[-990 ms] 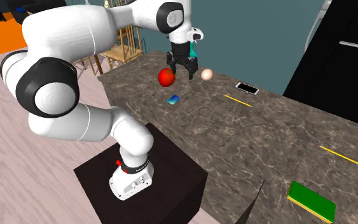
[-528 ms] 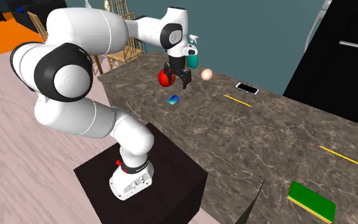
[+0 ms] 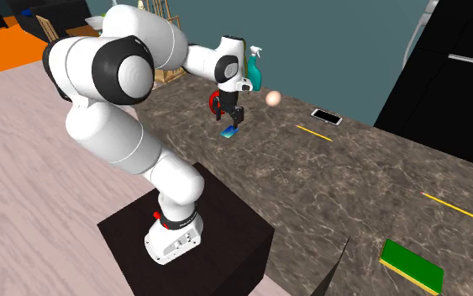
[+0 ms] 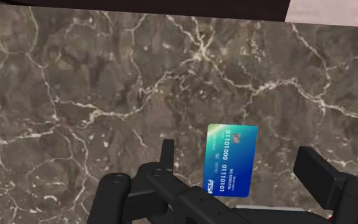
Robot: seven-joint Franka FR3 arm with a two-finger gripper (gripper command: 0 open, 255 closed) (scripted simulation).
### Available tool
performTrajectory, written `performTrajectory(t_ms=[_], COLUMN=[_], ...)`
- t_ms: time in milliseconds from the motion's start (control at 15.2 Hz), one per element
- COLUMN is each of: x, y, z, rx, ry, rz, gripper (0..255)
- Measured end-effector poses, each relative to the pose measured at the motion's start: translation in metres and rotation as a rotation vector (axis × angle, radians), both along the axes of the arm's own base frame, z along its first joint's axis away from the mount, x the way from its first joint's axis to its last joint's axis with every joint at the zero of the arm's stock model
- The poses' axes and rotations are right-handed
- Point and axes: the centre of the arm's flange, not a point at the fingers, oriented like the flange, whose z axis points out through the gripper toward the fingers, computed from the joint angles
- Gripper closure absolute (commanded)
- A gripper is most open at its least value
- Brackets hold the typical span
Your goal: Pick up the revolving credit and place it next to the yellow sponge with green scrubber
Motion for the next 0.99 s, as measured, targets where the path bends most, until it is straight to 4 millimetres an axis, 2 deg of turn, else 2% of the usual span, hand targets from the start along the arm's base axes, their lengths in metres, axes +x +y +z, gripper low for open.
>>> performTrajectory(t_ms=[132,264,660,990], x=[0.007,0.006,0.002,0.001], y=[0.012,0.016,0.017,0.017], z=[-0.02,-0.033,-0.066,-0.069], rx=[0.006,0.008,0.008,0.008], ry=[0.02,0.027,0.029,0.029], rz=[-0.005,-0.007,-0.008,-0.008], gripper=[0,0,0,0])
